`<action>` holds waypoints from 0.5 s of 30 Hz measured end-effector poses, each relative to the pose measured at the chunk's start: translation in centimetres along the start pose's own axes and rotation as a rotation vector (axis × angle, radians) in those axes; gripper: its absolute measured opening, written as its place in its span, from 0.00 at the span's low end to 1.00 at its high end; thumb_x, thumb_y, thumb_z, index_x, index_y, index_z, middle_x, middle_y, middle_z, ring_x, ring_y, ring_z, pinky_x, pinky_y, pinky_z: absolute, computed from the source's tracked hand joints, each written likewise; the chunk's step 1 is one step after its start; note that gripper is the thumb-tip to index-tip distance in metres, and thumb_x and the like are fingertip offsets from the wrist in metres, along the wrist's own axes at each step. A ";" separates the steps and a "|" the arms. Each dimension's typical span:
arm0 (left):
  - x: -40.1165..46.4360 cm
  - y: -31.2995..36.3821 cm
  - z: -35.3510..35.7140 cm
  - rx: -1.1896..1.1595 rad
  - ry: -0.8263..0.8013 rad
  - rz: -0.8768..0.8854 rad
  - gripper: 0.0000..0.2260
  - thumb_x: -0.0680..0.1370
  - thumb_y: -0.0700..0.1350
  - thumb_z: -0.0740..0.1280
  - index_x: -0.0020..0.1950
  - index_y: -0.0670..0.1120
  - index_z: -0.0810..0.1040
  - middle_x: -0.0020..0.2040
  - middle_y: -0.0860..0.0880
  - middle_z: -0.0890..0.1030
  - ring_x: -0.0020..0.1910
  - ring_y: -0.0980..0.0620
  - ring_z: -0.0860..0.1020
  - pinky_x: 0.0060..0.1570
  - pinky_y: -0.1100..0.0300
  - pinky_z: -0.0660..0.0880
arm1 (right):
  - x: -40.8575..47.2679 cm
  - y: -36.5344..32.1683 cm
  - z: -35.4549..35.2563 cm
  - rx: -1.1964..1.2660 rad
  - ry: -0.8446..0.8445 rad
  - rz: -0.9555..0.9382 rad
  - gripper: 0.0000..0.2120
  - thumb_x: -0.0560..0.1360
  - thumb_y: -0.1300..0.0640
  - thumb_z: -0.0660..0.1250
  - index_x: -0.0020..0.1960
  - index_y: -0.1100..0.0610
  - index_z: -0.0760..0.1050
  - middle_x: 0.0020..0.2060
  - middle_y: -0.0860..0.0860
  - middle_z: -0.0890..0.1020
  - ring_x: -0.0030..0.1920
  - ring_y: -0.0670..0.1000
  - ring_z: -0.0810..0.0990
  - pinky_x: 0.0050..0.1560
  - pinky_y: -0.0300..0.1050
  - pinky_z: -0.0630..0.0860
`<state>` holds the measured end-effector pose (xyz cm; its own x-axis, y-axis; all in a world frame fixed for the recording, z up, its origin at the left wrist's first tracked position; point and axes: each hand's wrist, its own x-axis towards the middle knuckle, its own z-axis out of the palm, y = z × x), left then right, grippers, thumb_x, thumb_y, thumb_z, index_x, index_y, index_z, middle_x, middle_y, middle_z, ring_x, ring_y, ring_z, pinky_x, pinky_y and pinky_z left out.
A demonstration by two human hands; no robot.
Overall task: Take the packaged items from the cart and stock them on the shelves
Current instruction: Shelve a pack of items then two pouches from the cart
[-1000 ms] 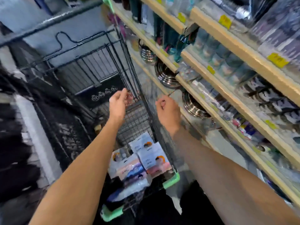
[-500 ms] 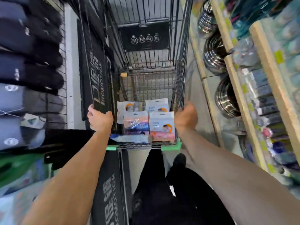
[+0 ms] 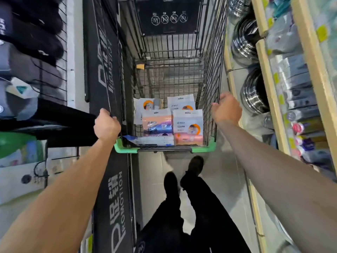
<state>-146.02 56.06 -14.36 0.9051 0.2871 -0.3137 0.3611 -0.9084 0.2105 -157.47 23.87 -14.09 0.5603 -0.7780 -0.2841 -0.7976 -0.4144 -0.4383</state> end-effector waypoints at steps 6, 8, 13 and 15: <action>-2.6 -5.7 1.5 -0.162 -0.124 0.025 0.07 0.74 0.47 0.69 0.47 0.49 0.73 0.49 0.42 0.83 0.48 0.39 0.84 0.54 0.46 0.80 | -4.9 4.2 -0.4 0.003 0.078 0.013 0.12 0.77 0.62 0.69 0.60 0.57 0.77 0.50 0.54 0.84 0.52 0.56 0.83 0.52 0.50 0.80; -3.6 -7.6 1.9 -0.189 -0.168 -0.013 0.09 0.72 0.47 0.72 0.41 0.51 0.71 0.45 0.44 0.84 0.45 0.42 0.85 0.50 0.45 0.82 | -6.5 5.8 -0.7 0.007 0.080 0.011 0.13 0.77 0.60 0.70 0.61 0.55 0.77 0.50 0.54 0.85 0.51 0.57 0.83 0.52 0.50 0.80; -8.8 -10.6 3.4 -0.213 -0.209 -0.039 0.11 0.69 0.43 0.73 0.38 0.50 0.71 0.41 0.46 0.85 0.41 0.44 0.86 0.46 0.45 0.84 | -10.1 10.3 -1.9 -0.007 0.066 0.003 0.13 0.77 0.58 0.71 0.61 0.54 0.77 0.52 0.54 0.85 0.52 0.57 0.83 0.54 0.54 0.80; -11.6 -11.5 3.5 -0.203 -0.226 -0.041 0.11 0.70 0.42 0.73 0.37 0.49 0.70 0.41 0.45 0.85 0.42 0.44 0.86 0.47 0.45 0.83 | -11.6 12.1 -2.5 -0.008 0.067 0.012 0.12 0.76 0.59 0.71 0.59 0.54 0.77 0.50 0.54 0.85 0.51 0.57 0.84 0.53 0.55 0.81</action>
<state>-161.44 62.14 -16.41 0.8243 0.2262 -0.5190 0.4542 -0.8116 0.3675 -174.23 26.71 -13.94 0.5349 -0.8126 -0.2314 -0.8059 -0.4085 -0.4285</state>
